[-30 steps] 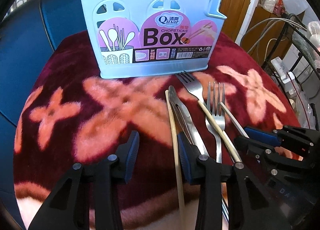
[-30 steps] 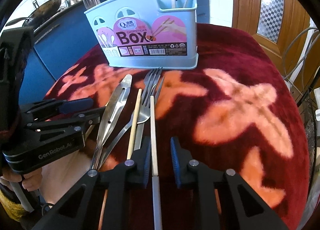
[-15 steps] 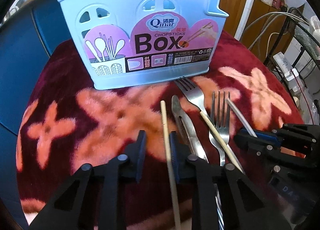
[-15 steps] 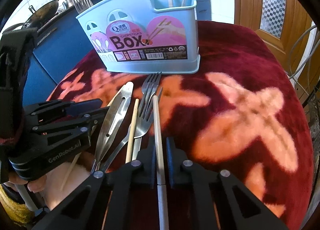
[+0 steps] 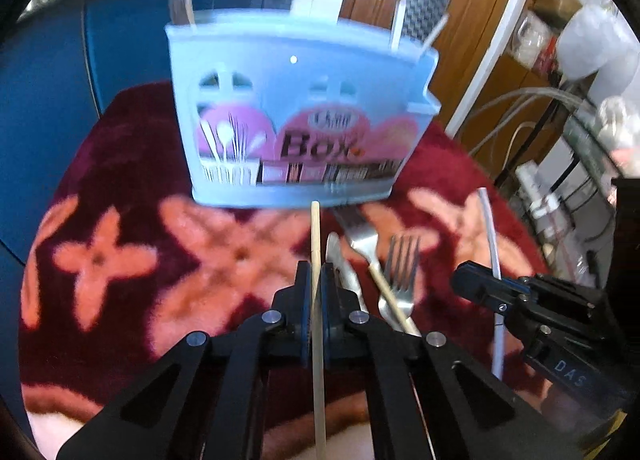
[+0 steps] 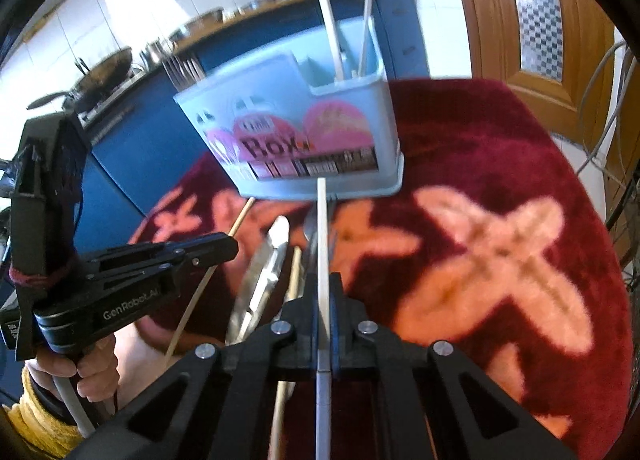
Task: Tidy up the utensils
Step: 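Lift both chopsticks and carry them over the blue holder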
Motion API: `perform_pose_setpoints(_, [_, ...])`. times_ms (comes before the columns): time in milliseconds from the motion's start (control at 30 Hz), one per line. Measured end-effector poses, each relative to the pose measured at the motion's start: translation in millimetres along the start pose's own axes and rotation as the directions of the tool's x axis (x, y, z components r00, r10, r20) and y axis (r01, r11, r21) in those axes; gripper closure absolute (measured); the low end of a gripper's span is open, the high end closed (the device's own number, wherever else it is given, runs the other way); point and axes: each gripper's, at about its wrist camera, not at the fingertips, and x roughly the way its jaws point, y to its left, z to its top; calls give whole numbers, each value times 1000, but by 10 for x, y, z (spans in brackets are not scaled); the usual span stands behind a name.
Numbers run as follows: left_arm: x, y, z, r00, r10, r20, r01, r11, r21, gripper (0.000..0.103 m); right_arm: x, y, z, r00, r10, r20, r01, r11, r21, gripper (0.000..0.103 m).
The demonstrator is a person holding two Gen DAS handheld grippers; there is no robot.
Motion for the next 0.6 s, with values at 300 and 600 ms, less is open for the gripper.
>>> perform_pose_setpoints(300, [-396, -12, 325, 982, 3, 186, -1, 1000, -11, 101, -333, 153, 260, 985, -28, 169, 35, 999, -37, 97])
perform_pose_setpoints(600, [-759, 118, 836, 940, 23, 339, -23, 1000, -4, 101, -525, 196, 611, 964, -54, 259, 71, 996, -57, 97])
